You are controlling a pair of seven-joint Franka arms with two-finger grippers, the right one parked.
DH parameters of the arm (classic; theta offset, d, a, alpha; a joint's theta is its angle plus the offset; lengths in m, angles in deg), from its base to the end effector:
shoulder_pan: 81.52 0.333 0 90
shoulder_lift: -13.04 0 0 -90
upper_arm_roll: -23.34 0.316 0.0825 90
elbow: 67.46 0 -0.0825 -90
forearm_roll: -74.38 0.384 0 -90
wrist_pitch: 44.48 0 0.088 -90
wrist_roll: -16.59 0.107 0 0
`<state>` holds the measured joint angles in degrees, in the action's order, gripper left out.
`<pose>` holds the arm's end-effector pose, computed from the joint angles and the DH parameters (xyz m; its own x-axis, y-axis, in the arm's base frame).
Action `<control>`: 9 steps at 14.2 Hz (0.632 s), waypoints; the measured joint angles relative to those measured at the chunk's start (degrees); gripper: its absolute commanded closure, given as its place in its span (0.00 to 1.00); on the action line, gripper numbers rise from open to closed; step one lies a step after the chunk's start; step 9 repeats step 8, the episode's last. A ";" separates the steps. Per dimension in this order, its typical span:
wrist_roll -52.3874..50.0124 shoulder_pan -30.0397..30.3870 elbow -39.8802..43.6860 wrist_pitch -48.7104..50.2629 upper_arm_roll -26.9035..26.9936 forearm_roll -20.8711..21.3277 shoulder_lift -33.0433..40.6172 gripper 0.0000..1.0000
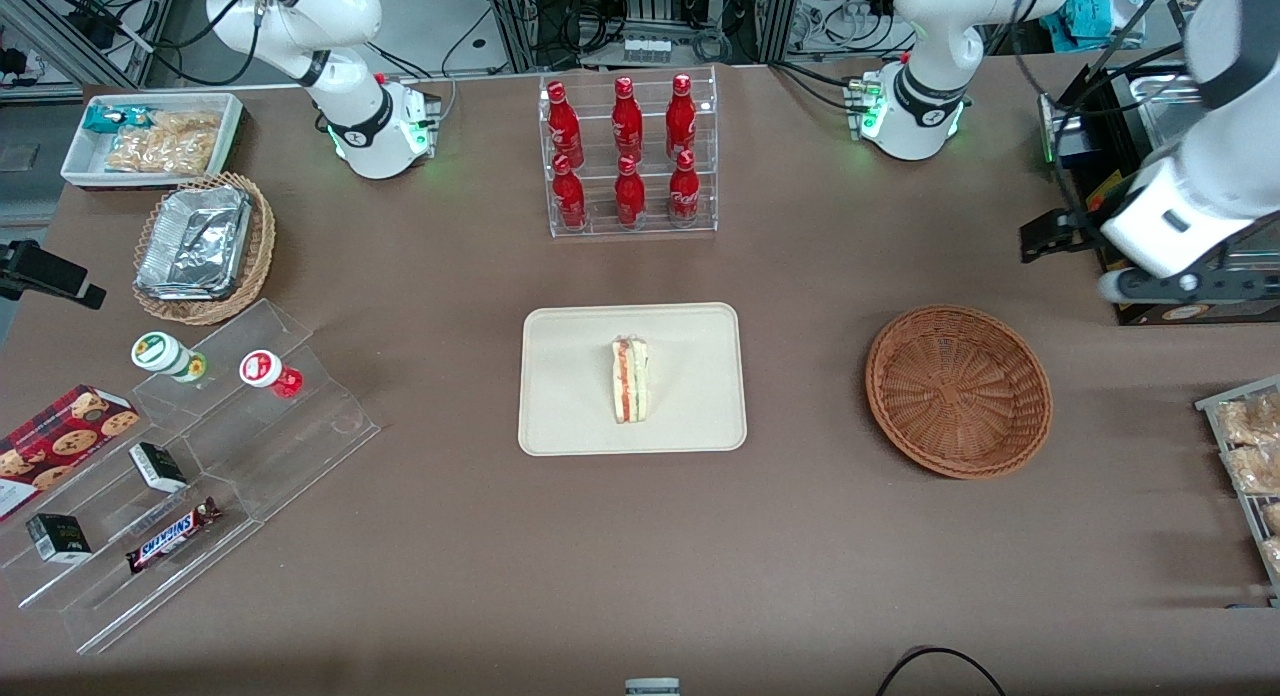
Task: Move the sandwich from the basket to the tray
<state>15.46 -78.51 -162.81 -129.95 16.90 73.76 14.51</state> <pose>0.5334 -0.0339 0.5885 0.9884 -0.0399 -0.1465 -0.0396 -0.9992 0.0050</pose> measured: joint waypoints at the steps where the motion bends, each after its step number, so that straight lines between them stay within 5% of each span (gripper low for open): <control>1: 0.26 0.27 1.38 0.03 0.00 0.01 0.00 0.00; 9: 0.47 0.32 4.75 0.02 2.66 0.77 -0.45 0.00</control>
